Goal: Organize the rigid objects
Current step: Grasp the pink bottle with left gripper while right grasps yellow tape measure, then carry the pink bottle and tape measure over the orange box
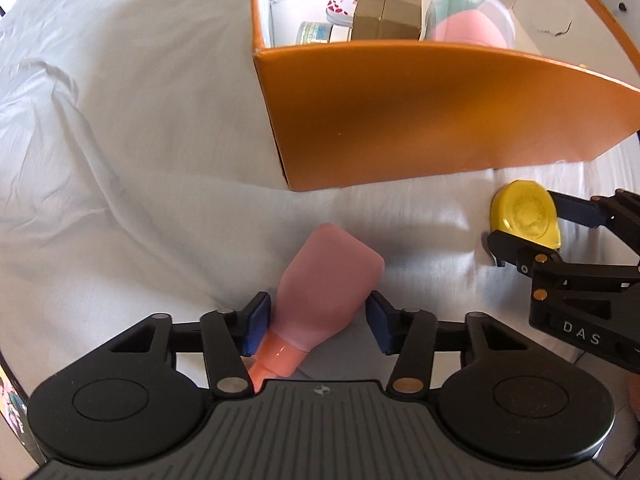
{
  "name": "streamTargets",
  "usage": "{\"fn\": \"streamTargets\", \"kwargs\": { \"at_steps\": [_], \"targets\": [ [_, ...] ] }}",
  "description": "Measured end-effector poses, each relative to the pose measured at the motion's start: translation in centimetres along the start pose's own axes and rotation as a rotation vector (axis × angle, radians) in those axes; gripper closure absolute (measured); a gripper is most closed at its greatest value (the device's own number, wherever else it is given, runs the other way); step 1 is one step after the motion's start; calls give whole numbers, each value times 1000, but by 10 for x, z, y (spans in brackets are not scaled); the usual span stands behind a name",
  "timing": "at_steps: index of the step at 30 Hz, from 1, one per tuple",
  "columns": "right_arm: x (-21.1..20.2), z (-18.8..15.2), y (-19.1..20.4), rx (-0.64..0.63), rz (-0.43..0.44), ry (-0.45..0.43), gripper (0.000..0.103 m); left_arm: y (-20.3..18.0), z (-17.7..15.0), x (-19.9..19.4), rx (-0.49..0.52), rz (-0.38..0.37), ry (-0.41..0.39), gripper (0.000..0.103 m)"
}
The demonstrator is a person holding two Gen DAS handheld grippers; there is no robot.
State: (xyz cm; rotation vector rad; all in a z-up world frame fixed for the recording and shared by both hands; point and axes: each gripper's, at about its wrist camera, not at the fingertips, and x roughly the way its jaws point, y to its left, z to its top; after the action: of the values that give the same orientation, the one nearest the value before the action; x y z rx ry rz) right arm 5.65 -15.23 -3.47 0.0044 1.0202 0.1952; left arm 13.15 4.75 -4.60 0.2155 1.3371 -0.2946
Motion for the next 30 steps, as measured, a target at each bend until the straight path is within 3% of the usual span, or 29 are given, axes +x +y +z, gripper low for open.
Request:
{"fn": "streamTargets", "kwargs": {
  "at_steps": [2, 9, 19, 25, 30],
  "targets": [
    [-1, 0, -3, 17, 17, -6, 42, 2, -2, -4, -13, -24, -19, 53],
    [-19, -2, -5, 24, 37, -56, 42, 13, -9, -28, -59, -114, -128, 55],
    [-94, 2, -16, -46, 48, -170, 42, 25, -22, -88, -157, -322, -313, 56],
    [-150, 36, -35, -71, 17, -289, 42, 2, 3, -123, -157, -366, -409, 56],
    [-160, 75, -52, -86, -59, -311, 42, -13, 39, -128, -186, -388, -436, 56]
  ]
}}
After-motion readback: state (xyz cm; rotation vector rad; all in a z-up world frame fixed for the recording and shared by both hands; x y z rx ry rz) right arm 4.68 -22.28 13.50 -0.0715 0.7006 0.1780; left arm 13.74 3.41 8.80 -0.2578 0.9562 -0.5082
